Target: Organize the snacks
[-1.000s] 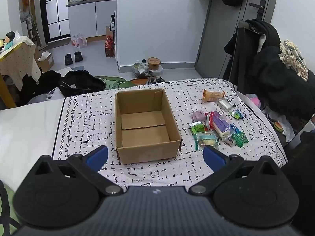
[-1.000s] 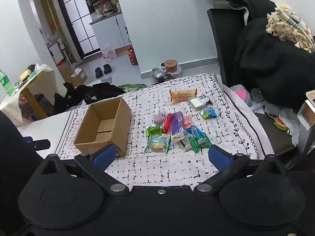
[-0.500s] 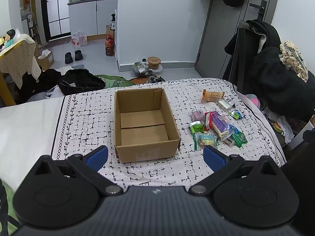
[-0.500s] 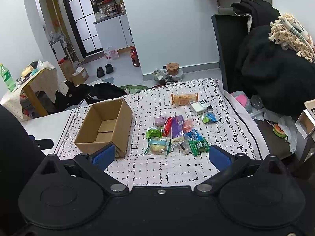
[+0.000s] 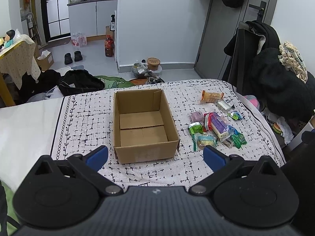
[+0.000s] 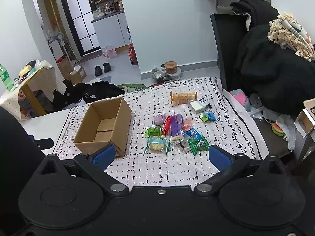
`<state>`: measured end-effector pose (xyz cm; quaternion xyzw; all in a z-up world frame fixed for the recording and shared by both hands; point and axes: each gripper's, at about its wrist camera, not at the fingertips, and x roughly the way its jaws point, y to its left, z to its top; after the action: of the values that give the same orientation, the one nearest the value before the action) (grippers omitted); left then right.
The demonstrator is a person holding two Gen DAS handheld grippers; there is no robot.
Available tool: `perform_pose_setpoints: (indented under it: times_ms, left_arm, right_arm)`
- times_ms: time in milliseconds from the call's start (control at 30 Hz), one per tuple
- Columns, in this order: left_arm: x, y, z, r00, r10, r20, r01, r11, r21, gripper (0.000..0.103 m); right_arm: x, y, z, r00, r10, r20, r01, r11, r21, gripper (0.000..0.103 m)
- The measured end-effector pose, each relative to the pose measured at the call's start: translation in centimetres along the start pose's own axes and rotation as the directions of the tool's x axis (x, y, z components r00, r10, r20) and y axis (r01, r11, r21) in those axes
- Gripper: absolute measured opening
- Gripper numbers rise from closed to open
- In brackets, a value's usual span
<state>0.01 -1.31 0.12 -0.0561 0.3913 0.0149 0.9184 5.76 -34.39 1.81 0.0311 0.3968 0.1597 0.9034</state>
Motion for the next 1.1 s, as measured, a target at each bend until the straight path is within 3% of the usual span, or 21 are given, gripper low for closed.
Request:
perform_pose_setpoints:
  times_ms: [1100]
  left_arm:
    - [0.13, 0.09, 0.08, 1.000, -0.014, -0.016, 0.014, 1.000, -0.011, 0.102]
  right_arm:
    - [-0.12, 0.34, 0.10, 1.000, -0.014, -0.016, 0.014, 1.000, -0.007, 0.102]
